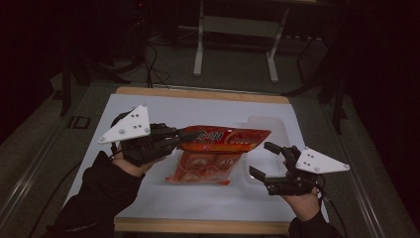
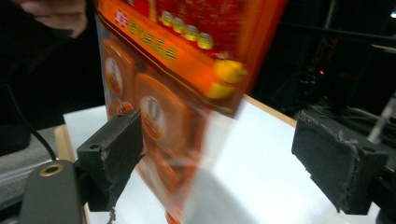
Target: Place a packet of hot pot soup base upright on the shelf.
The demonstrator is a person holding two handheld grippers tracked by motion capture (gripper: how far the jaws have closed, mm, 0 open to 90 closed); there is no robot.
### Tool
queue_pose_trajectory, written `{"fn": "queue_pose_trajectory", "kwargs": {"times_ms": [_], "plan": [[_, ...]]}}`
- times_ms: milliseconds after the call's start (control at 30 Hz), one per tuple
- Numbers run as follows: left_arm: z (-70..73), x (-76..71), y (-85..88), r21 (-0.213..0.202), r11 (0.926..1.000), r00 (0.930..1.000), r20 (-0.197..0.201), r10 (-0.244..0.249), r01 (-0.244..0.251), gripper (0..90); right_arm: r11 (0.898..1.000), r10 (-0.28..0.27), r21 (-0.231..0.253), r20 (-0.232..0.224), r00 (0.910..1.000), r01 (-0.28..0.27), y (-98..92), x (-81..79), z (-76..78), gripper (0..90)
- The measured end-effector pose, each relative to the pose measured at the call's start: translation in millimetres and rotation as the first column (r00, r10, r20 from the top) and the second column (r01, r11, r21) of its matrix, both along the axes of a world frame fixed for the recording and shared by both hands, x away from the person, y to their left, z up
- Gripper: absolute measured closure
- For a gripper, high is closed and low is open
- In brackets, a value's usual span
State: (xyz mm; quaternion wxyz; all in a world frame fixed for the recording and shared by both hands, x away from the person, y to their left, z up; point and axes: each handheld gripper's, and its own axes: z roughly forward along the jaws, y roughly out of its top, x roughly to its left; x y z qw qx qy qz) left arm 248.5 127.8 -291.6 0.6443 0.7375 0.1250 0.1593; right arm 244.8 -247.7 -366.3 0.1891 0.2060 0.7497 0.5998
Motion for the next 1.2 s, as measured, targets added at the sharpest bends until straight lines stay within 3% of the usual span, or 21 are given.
{"fn": "queue_pose_trajectory", "kwargs": {"times_ms": [233,333,433,633,667,700,733,800,1000,1133,1200], "plan": [[-5.4,-3.1,-6.0,0.009,0.9994,0.9994,0.012,-0.033,0.033,90.0,0.997,0.073,0.019,0.020,0.9971,-0.073,14.4,2.4,15.6,23.0],[-8.2,-4.0,-8.5,0.012,0.9992,0.9993,0.005,-0.038,0.037,90.0,0.993,0.116,0.034,0.019,0.9931,-0.116,17.6,5.8,18.5,37.3],[-9.7,-3.5,-8.5,0.008,0.9991,0.9991,0.002,-0.042,0.042,90.0,0.991,0.137,-0.003,0.031,0.9900,-0.137,20.7,7.7,17.8,52.7],[-11.1,-4.0,-12.2,0.008,0.9982,0.9982,-0.004,-0.059,0.059,90.0,0.977,0.209,-0.045,0.002,0.9779,-0.209,24.7,13.1,14.8,74.0],[-11.1,-4.0,-12.2,0.008,0.9982,0.9982,-0.004,-0.059,0.059,90.0,0.977,0.209,-0.045,0.002,0.9779,-0.209,24.7,13.1,14.8,74.0],[-12.4,-3.1,-12.5,0.019,0.9980,0.9981,-0.008,-0.061,0.061,90.0,0.974,0.219,-0.056,-0.010,0.9756,-0.219,25.4,13.6,15.2,79.8],[-13.1,-2.2,-12.3,0.016,0.9981,0.9981,-0.014,-0.060,0.060,89.9,0.964,0.248,-0.091,-0.024,0.9686,-0.249,27.9,13.7,16.0,89.9],[-15.2,3.1,-9.1,0.012,0.9973,0.9966,-0.041,-0.071,0.072,89.8,0.959,0.264,-0.092,-0.049,0.9632,-0.268,28.6,15.2,17.1,90.0],[-14.3,6.6,-4.5,0.021,0.9962,0.9956,-0.042,-0.084,0.085,89.5,0.956,0.268,-0.106,-0.058,0.9616,-0.273,28.7,17.9,26.0,90.0],[-10.2,6.6,-2.1,0.023,0.9955,0.9956,-0.019,-0.092,0.092,88.7,0.956,0.273,-0.096,-0.056,0.9603,-0.278,27.8,18.3,35.2,90.0],[-9.2,5.3,-1.4,0.024,0.9970,0.9972,0.015,-0.073,0.073,86.0,0.957,0.272,-0.089,-0.051,0.9608,-0.276,26.8,18.4,41.1,90.0]]}}
